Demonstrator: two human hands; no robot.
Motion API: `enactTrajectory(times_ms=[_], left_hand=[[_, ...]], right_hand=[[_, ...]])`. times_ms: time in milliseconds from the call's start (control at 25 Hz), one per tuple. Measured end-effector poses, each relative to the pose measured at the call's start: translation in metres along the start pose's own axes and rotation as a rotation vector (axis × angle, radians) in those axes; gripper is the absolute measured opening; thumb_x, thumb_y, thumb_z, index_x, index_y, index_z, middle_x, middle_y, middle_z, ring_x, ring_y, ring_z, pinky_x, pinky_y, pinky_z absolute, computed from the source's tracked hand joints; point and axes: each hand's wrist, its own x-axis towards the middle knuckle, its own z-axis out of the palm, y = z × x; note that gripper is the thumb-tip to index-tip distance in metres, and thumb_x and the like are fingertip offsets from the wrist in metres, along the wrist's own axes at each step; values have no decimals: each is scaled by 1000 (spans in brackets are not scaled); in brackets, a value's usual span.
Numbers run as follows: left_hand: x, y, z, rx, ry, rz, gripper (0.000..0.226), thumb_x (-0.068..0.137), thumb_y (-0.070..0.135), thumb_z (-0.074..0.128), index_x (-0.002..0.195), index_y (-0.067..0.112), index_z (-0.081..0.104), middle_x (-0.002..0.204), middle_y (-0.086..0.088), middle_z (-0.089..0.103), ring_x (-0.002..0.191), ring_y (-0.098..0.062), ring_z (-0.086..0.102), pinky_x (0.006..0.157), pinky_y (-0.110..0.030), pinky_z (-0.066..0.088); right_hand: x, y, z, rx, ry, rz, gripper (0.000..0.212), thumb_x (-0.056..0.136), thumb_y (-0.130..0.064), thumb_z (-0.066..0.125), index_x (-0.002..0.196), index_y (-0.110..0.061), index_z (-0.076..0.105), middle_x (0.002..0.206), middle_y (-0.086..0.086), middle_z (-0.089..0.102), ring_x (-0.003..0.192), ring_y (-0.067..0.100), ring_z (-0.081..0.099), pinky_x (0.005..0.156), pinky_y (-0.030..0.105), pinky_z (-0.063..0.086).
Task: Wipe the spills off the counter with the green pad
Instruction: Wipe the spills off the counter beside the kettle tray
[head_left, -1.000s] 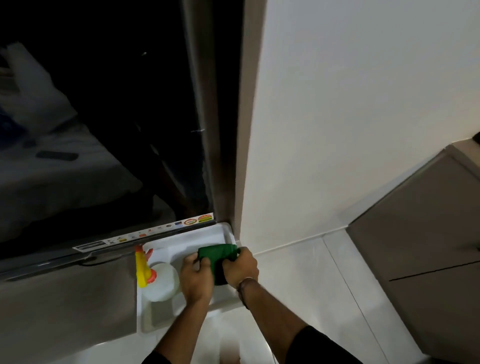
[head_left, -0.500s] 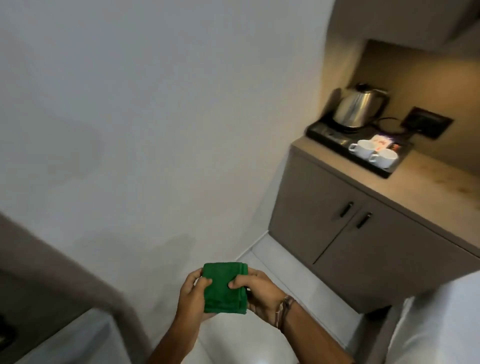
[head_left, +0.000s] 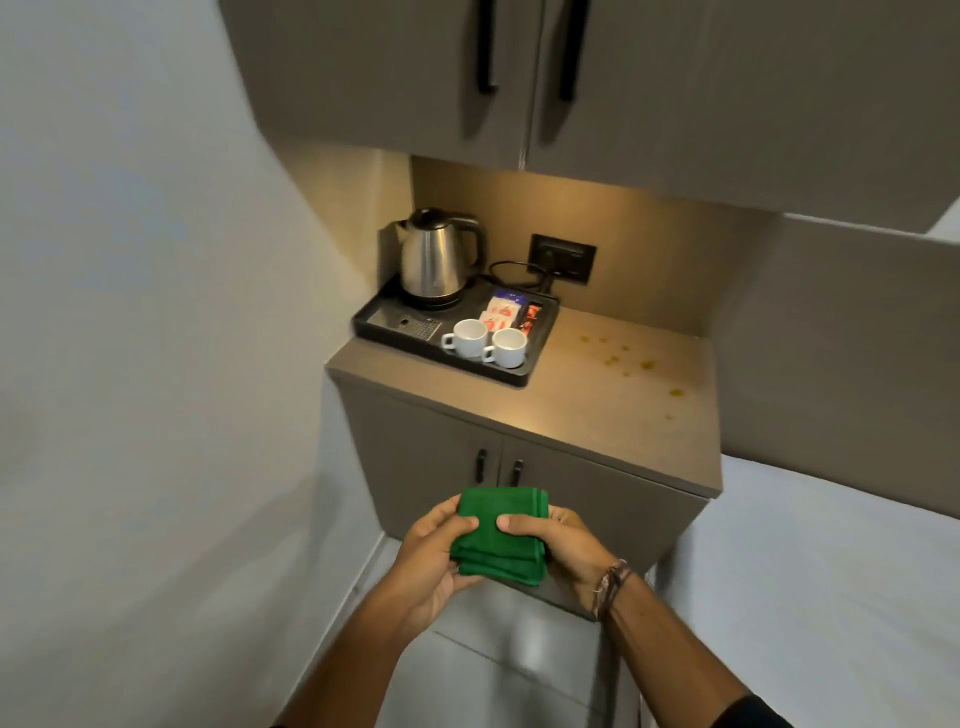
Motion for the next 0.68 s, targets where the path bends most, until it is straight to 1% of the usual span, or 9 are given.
enactTrajectory(times_ms=[160, 280, 320, 360, 400, 480, 560, 640, 680], left_hand=[[67, 19, 70, 86, -89, -25, 32, 99, 2, 61, 127, 17, 68, 118, -20, 78, 104, -36, 77, 73, -48, 66], [117, 27, 110, 268, -133, 15, 35, 97, 1, 63, 128, 16, 66, 114, -14, 78, 96, -28, 77, 72, -44, 65], [136, 30, 120, 357, -150, 54, 35, 97, 0, 64, 129, 14, 65, 113, -12, 78, 93, -26, 77, 71, -42, 65], [155, 34, 129, 464, -163, 113, 35, 96, 2, 66, 129, 12, 64, 115, -12, 77, 95, -25, 76, 74, -43, 65], [173, 41, 136, 596, -171, 190, 34, 96, 8, 69, 129, 14, 64, 123, -12, 75, 101, -25, 75, 83, -45, 64], [209, 54, 141, 912, -176, 398, 39, 96, 30, 71, 134, 25, 61, 139, 0, 66, 120, -18, 65, 101, -44, 56], [241, 65, 140, 1221, -196, 620, 53, 98, 46, 60, 147, 31, 49, 152, 8, 53, 135, -14, 53, 111, -40, 46], [275, 67, 136, 1451, -271, 767, 65, 103, 49, 48, 160, 24, 32, 168, 1, 36, 154, -21, 33, 125, -43, 32], [288, 65, 133, 1553, -308, 808, 69, 105, 50, 43, 164, 19, 23, 173, -4, 26, 160, -24, 19, 130, -44, 22]], right_hand=[[21, -38, -54, 229, 38, -53, 56, 75, -10, 85, 129, 1, 72, 126, 30, 73, 109, 40, 76, 83, 43, 65], [40, -54, -81, 424, 45, -55, 45, 84, 0, 74, 129, 3, 72, 128, 32, 71, 105, 40, 77, 81, 43, 66], [48, -59, -89, 483, 59, -58, 41, 88, 1, 69, 129, 5, 71, 127, 33, 71, 103, 41, 78, 79, 43, 66], [56, -65, -97, 532, 80, -61, 40, 91, 0, 65, 130, 7, 70, 127, 34, 70, 102, 42, 78, 77, 44, 67], [64, -72, -103, 575, 113, -66, 41, 92, -1, 62, 132, 9, 68, 127, 35, 70, 101, 43, 78, 75, 44, 67], [79, -84, -114, 627, 205, -95, 46, 90, -3, 62, 135, 8, 64, 125, 34, 72, 100, 43, 78, 72, 46, 67], [90, -93, -126, 640, 309, -146, 51, 87, -4, 65, 137, 4, 63, 127, 31, 72, 107, 44, 76, 80, 51, 66], [100, -102, -139, 643, 413, -185, 54, 86, -6, 68, 140, 0, 62, 131, 29, 71, 117, 46, 71, 93, 57, 61], [101, -106, -144, 635, 449, -213, 52, 89, -8, 68, 140, -2, 63, 132, 27, 71, 119, 46, 71, 94, 58, 61]])
